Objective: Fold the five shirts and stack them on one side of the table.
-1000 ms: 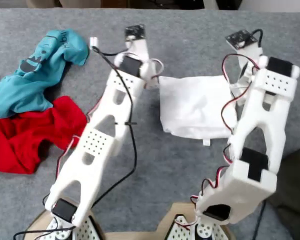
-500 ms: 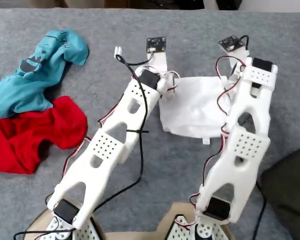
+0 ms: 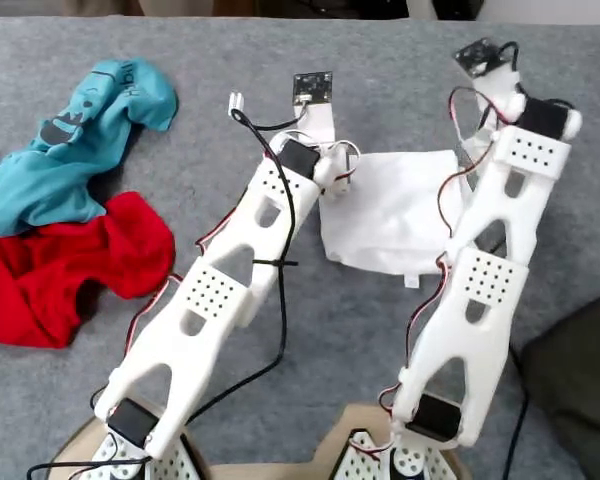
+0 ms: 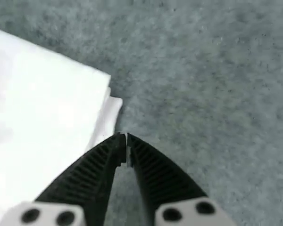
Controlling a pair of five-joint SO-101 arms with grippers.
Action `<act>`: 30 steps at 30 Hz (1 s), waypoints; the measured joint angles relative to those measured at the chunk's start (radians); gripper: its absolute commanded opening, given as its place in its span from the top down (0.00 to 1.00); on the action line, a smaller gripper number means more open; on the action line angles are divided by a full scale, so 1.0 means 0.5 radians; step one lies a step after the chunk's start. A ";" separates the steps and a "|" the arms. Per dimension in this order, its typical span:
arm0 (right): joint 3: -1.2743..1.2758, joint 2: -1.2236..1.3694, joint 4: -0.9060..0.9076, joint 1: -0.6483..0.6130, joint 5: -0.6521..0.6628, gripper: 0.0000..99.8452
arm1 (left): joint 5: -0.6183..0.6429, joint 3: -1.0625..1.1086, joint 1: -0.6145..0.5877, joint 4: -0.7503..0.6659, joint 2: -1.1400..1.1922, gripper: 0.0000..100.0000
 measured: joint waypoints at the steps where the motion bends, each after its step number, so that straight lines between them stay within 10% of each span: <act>1: 0.000 -0.015 0.031 -0.028 0.000 0.97 | 0.006 0.000 -0.009 0.000 0.000 0.98; 30: -0.040 0.209 -0.015 -0.144 -0.068 0.98 | 0.006 -0.055 -0.074 -0.055 0.043 0.98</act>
